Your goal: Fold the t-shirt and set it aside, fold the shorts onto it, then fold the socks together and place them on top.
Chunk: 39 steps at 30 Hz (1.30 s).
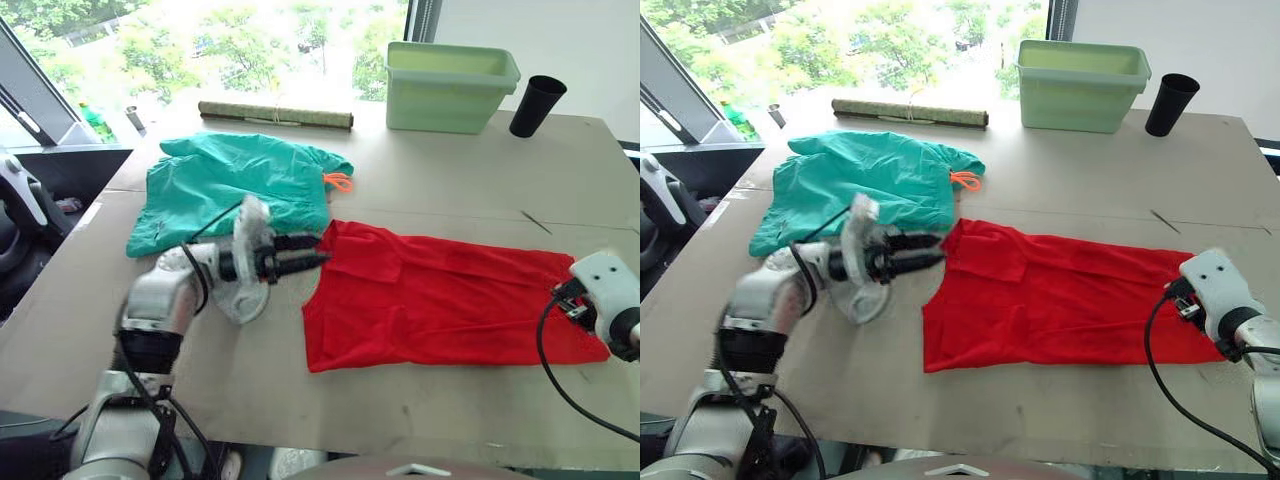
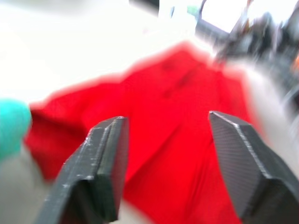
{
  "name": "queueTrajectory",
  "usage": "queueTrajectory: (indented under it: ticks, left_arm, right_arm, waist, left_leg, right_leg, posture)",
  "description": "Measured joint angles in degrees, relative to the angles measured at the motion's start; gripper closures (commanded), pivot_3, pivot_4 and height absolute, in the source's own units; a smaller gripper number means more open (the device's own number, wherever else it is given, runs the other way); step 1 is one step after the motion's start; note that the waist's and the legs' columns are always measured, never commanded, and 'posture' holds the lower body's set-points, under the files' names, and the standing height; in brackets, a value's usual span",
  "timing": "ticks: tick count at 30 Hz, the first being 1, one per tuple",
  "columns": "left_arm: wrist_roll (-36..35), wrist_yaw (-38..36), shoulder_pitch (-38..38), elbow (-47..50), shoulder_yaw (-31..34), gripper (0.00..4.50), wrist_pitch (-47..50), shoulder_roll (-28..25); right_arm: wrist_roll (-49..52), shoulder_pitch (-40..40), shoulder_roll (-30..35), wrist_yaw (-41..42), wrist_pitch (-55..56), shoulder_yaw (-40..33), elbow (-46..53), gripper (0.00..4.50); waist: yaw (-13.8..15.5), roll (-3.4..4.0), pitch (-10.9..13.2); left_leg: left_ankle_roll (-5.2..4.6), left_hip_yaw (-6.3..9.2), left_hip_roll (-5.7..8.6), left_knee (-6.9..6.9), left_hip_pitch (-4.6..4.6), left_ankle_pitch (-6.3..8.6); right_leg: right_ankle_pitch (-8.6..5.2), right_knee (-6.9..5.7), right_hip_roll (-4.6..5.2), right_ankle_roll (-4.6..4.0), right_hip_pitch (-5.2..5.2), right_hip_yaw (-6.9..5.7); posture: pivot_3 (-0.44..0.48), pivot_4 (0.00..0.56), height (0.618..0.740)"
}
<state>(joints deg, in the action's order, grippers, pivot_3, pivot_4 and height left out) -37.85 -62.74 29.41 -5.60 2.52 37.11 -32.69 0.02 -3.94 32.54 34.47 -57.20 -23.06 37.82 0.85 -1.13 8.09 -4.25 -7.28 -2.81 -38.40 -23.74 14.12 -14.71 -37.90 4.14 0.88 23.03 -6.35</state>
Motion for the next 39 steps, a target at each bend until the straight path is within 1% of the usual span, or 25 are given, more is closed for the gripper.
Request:
queueTrajectory:
  ticks: [1,2,4,5,7,8,9,10,11,12,13,15,17,21,23,24,25,27,30,31,33,34,36,38,39]
  left_arm:
    - [-0.57,3.16,2.25,0.76,0.26,3.02,1.91,2.55]
    - [-0.43,5.45,3.34,1.46,-0.2,3.59,2.71,4.38]
    - [1.24,9.72,4.12,2.21,-2.08,4.43,3.03,7.68]
    - [3.62,13.45,4.15,2.1,-3.39,4.43,2.77,10.25]
    - [5.69,16.94,4.15,1.98,-5.34,4.43,2.51,12.99]
    - [8.95,22.5,4.27,0.63,-5.88,4.43,1.14,16.83]
    - [10.94,25.49,4.33,-0.56,-6.38,4.43,0.16,18.93]
    - [14.28,29.61,4.06,-2.37,-8.4,4.43,-1.47,21.6]
    - [17.08,32.6,3.29,-4.08,-10.28,4.43,-2.9,23.07]
    - [18.08,33.64,2.83,-4.76,-10.63,4.43,-3.33,23.24]
    - [20.32,36.31,1.9,-6.89,-10.68,4.43,-4.84,23.16]
    - [22.01,39.45,1.12,-8.15,-9.08,4.43,-7.54,22.73]
    - [22.86,41.12,0.92,-8.47,-7.35,4.43,-8.17,21.71]
    - [23.11,42.35,0.37,-8.5,-5.43,4.43,-8.79,21.56]
    - [22.02,40.88,-0.19,-8.38,-4.32,4.43,-9.48,21.57]
    - [21.2,39.38,-0.47,-8.27,-3.68,4.15,-9.66,21.35]
    - [20.47,38.29,-0.64,-7.97,-3.21,3.96,-9.65,21.1]
    - [18.17,34.9,-1.06,-6.16,-2.41,3.37,-9.52,19.87]
    - [12.75,24.85,-0.75,-1.79,-1.48,1.94,-6.69,14.37]
    - [11.97,23.05,-0.51,-1.22,-1.21,1.48,-6.09,13.33]
    - [10.66,15.88,1.6,-1.35,-2.78,0.56,-4.17,9.04]
    - [11.0,12.13,3.59,-2.64,-4.29,0.09,-4.16,6.93]
    - [13.53,5.1,8.65,-5.77,-8.01,0.09,-5.94,3.17]
    - [18.28,-2.37,14.99,-11.49,-13.43,0.09,-10.11,0.47]
    - [20.08,-4.78,17.06,-13.91,-15.13,0.09,-11.89,-0.01]
  right_arm:
    - [1.06,2.5,-1.91,-1.29,-0.48,0.25,0.12,3.96]
    - [1.42,4.01,-3.37,-2.61,-0.55,0.69,0.1,4.46]
    - [1.44,5.77,-6.68,-6.05,0.14,2.22,-0.72,4.5]
    - [0.9,6.85,-10.07,-9.15,1.32,3.17,-2.84,4.5]
    - [0.55,7.35,-12.34,-11.79,2.44,5.08,-5.35,4.5]
    - [-0.29,8.5,-16.24,-15.86,5.76,5.26,-8.98,4.5]
    - [-0.88,9.25,-18.14,-18.06,7.56,5.63,-11.39,4.5]
    - [-1.71,9.65,-20.04,-21.13,10.41,6.77,-15.42,4.5]
    - [-2.11,10.04,-21.38,-23.69,12.73,7.37,-19.03,4.5]
    - [-2.19,10.16,-21.71,-24.56,13.89,7.35,-19.97,4.5]
    - [-2.75,11.13,-21.64,-27.21,16.22,7.13,-22.5,4.5]
    - [-4.28,12.67,-20.71,-31.8,19.1,4.93,-27.53,4.5]
    - [-5.02,13.19,-19.96,-34.51,20.59,3.95,-30.12,4.5]
    - [-5.72,12.56,-18.51,-36.15,22.52,4.2,-31.64,4.5]
    - [-5.28,9.93,-16.61,-33.49,23.51,5.44,-29.32,4.5]
    - [-4.93,8.71,-15.68,-31.94,23.65,6.03,-27.63,4.21]
    - [-4.59,8.0,-14.87,-30.8,23.65,6.48,-26.49,4.03]
    - [-3.44,6.08,-12.69,-27.62,23.47,6.69,-22.55,3.37]
    - [1.91,2.54,-6.59,-19.24,19.02,5.7,-11.42,1.87]
    - [3.27,1.71,-5.43,-17.44,17.76,5.3,-9.32,1.41]
    - [8.45,-1.4,-2.03,-12.1,11.61,3.6,-2.78,0.39]
    - [10.52,-2.86,-0.01,-9.76,8.49,2.69,-0.3,0.35]
    - [13.1,-6.17,6.87,-5.02,3.61,1.63,3.38,0.35]
    - [14.03,-8.55,15.12,-0.79,-0.26,1.33,5.05,0.35]
    - [14.09,-8.86,17.95,0.48,-1.41,1.13,5.01,0.35]
  waist:
    - [0.15,0.05,-0.01]
    - [0.16,0.06,-0.03]
    - [-0.06,0.01,-0.06]
    - [-0.1,-0.02,-0.08]
    - [-0.17,-0.01,-0.06]
    - [-0.16,-0.02,-0.09]
    - [-0.13,-0.01,-0.1]
    - [-0.13,-0.01,-0.09]
    - [-0.15,-0.01,-0.09]
    - [-0.25,0.01,-0.08]
    - [-0.62,0.04,-0.09]
    - [-0.95,0.04,-0.1]
    - [-1.28,0.09,-0.14]
    - [-1.56,0.2,-0.21]
    - [-1.59,0.26,-0.22]
    - [-1.64,0.26,-0.22]
    - [-1.67,0.28,-0.2]
    - [-1.66,0.33,-0.16]
    - [-1.59,0.36,-0.14]
    - [-1.54,0.36,-0.15]
    - [-1.25,0.35,-0.14]
    - [-0.93,0.36,-0.12]
    - [-0.46,0.39,-0.1]
    - [-0.12,0.4,-0.1]
    - [-0.08,0.39,-0.1]
  left_leg:
    - [-0.03,0.0,0.12,0.0,0.0,0.01]
    - [-0.04,-0.01,0.19,0.0,0.03,0.01]
    - [0.14,-0.08,0.24,0.01,0.03,-0.1]
    - [0.14,-0.1,0.26,0.02,0.02,-0.1]
    - [0.15,-0.2,0.3,0.11,-0.05,-0.11]
    - [0.16,-0.2,0.29,0.11,0.02,-0.11]
    - [0.16,-0.21,0.29,0.12,0.01,-0.11]
    - [0.18,-0.21,0.29,0.15,0.0,-0.12]
    - [0.18,-0.22,0.29,0.19,0.02,-0.12]
    - [0.18,-0.26,0.28,0.19,0.02,-0.12]
    - [0.19,-0.32,0.22,0.19,0.07,-0.13]
    - [0.24,-0.29,0.19,0.17,0.11,-0.15]
    - [0.26,-0.29,0.14,0.18,0.15,-0.16]
    - [0.3,-0.3,0.12,0.18,0.19,-0.19]
    - [0.3,-0.3,0.11,0.21,0.15,-0.18]
    - [0.3,-0.31,0.1,0.24,0.12,-0.18]
    - [0.3,-0.31,0.1,0.24,0.09,-0.18]
    - [0.31,-0.31,0.09,0.27,0.04,-0.19]
    - [0.31,-0.3,0.09,0.28,0.04,-0.18]
    - [0.31,-0.28,0.09,0.28,0.05,-0.18]
    - [0.3,-0.22,0.11,0.27,0.0,-0.18]
    - [0.29,-0.19,0.13,0.21,-0.03,-0.17]
    - [0.04,-0.2,0.17,0.18,-0.03,-0.01]
    - [-0.12,-0.21,0.18,0.13,-0.02,0.08]
    - [-0.15,-0.22,0.18,0.13,-0.03,0.1]
  right_leg:
    - [0.01,-0.01,0.07,0.0,-0.03,0.0]
    - [0.02,-0.01,0.11,0.02,-0.08,0.01]
    - [0.13,0.04,0.1,-0.15,-0.09,0.09]
    - [0.17,0.04,0.09,-0.21,-0.09,0.12]
    - [0.17,0.03,0.04,-0.21,0.05,0.22]
    - [0.17,0.02,0.02,-0.21,0.02,0.23]
    - [0.17,0.02,0.02,-0.21,0.03,0.22]
    - [0.17,0.02,-0.02,-0.21,0.04,0.2]
    - [0.17,0.03,-0.04,-0.22,0.04,0.21]
    - [0.17,0.01,-0.04,-0.22,0.06,0.23]
    - [0.17,-0.01,-0.03,-0.22,0.06,0.3]
    - [0.17,-0.03,0.0,-0.22,0.03,0.25]
    - [0.17,-0.06,0.0,-0.22,0.02,0.25]
    - [0.18,-0.1,0.0,-0.23,0.01,0.27]
    - [0.17,-0.09,-0.01,-0.24,0.05,0.27]
    - [0.17,-0.08,-0.02,-0.24,0.09,0.28]
    - [0.17,-0.08,-0.02,-0.24,0.12,0.28]
    - [0.17,-0.04,-0.03,-0.24,0.16,0.28]
    - [0.17,0.0,-0.03,-0.24,0.14,0.26]
    - [0.17,0.02,-0.03,-0.24,0.12,0.24]
    - [0.16,0.04,-0.01,-0.24,0.12,0.15]
    - [0.16,0.04,-0.01,-0.24,0.13,0.11]
    - [0.13,0.11,0.01,-0.29,0.11,0.11]
    - [0.03,0.18,0.05,-0.45,0.09,0.11]
    - [0.04,0.23,0.06,-0.47,0.1,0.11]
  posture:
    - [0.0,0.15,0.74]
    - [0.0,0.15,0.74]
    - [0.0,0.15,0.74]
    - [0.0,0.15,0.74]
    - [0.0,0.15,0.74]
    - [0.0,0.15,0.74]
    - [0.0,0.15,0.74]
    - [0.0,0.15,0.74]
    - [0.0,0.15,0.74]
    - [0.0,0.15,0.74]
    - [0.0,0.15,0.74]
    - [0.0,0.15,0.74]
    - [0.0,0.15,0.74]
    - [0.0,0.15,0.74]
    - [0.0,0.15,0.74]
    - [0.0,0.15,0.74]
    - [0.0,0.15,0.74]
    - [0.0,0.15,0.74]
    - [0.0,0.15,0.74]
    - [0.0,0.15,0.74]
    - [0.0,0.15,0.74]
    - [0.0,0.15,0.74]
    - [0.0,0.15,0.74]
    - [0.0,0.15,0.74]
    - [0.0,0.15,0.74]
